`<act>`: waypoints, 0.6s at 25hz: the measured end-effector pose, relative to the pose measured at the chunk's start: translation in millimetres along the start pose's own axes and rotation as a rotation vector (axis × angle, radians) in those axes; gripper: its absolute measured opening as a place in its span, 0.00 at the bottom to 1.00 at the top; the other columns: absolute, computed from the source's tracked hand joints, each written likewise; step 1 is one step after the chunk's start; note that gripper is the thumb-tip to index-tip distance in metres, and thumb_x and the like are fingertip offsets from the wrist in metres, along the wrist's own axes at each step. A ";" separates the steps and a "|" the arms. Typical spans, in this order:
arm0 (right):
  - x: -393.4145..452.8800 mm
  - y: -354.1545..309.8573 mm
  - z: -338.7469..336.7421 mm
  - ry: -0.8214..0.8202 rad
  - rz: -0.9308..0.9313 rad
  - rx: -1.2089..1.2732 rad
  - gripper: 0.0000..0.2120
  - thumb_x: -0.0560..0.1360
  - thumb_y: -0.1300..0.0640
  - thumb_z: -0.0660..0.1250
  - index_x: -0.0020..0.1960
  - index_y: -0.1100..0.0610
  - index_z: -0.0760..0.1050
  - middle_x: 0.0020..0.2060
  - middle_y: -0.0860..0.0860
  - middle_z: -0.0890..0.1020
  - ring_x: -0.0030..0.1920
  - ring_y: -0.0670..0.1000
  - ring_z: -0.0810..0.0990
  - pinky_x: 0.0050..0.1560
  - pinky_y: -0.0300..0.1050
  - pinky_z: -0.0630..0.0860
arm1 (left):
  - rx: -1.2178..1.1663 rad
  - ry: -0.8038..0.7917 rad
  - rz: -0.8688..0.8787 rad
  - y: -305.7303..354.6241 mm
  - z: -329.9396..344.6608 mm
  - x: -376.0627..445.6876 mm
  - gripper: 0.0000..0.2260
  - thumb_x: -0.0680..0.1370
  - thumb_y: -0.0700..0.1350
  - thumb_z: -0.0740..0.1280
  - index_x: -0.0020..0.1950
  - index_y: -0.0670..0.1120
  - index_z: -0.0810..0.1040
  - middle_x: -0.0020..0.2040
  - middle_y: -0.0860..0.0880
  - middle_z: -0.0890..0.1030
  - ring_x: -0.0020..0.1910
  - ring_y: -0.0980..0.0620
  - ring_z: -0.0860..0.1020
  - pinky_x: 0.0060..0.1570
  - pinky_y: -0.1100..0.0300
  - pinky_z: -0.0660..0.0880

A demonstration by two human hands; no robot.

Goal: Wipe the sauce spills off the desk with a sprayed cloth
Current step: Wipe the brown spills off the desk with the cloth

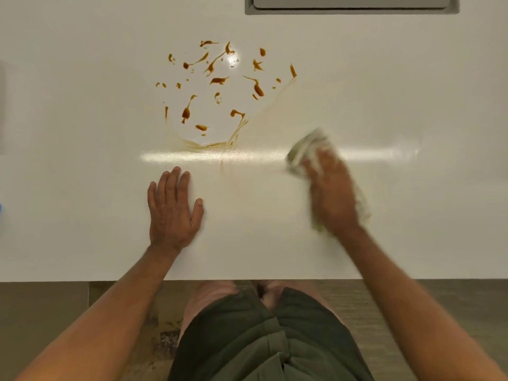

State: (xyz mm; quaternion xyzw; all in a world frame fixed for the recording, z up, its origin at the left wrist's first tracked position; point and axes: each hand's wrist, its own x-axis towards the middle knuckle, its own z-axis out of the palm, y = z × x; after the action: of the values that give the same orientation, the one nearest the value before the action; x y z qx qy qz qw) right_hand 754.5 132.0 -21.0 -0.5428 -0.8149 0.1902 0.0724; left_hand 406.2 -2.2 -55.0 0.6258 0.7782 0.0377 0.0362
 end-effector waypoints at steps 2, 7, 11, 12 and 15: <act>60.9 54.9 -31.0 0.128 0.149 -0.004 0.26 0.81 0.64 0.57 0.79 0.59 0.68 0.78 0.68 0.68 0.79 0.71 0.66 0.78 0.72 0.62 | -0.007 0.004 0.001 0.0 0.6 -0.3 0.30 0.86 0.59 0.48 0.83 0.42 0.62 0.83 0.40 0.62 0.82 0.38 0.61 0.81 0.37 0.54; 133.3 85.7 -58.5 0.198 0.416 -0.032 0.30 0.81 0.57 0.49 0.83 0.52 0.62 0.83 0.61 0.59 0.84 0.63 0.58 0.83 0.58 0.55 | -0.006 0.004 0.001 1.0 -0.6 0.4 0.30 0.86 0.59 0.49 0.83 0.42 0.62 0.83 0.40 0.63 0.82 0.38 0.62 0.81 0.37 0.55; 77.0 -36.9 -4.7 0.231 0.299 0.413 0.23 0.87 0.57 0.47 0.81 0.53 0.62 0.84 0.59 0.59 0.80 0.60 0.67 0.65 0.45 0.77 | -0.008 -0.010 -0.002 2.8 -4.4 0.7 0.30 0.85 0.58 0.52 0.83 0.42 0.62 0.84 0.40 0.62 0.82 0.38 0.61 0.81 0.37 0.55; 47.1 -75.3 13.6 0.141 0.198 0.370 0.25 0.85 0.59 0.48 0.82 0.53 0.63 0.84 0.59 0.59 0.83 0.60 0.62 0.75 0.50 0.72 | -0.007 -0.011 -0.003 3.1 -5.4 0.8 0.30 0.85 0.57 0.53 0.83 0.42 0.62 0.84 0.40 0.62 0.82 0.38 0.61 0.81 0.36 0.55; -55.5 -129.0 57.0 -0.081 -0.211 0.021 0.33 0.81 0.63 0.54 0.85 0.48 0.57 0.85 0.57 0.57 0.86 0.58 0.51 0.86 0.57 0.47 | -0.011 -0.014 0.000 2.8 -4.8 0.2 0.30 0.85 0.57 0.53 0.83 0.42 0.62 0.84 0.40 0.62 0.82 0.37 0.61 0.82 0.37 0.54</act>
State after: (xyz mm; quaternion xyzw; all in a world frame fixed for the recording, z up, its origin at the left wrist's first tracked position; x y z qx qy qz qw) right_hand 647.7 24.5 -18.2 -0.4451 -0.8677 0.2118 0.0650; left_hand 408.3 -1.4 -49.9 0.6261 0.7776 0.0374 0.0451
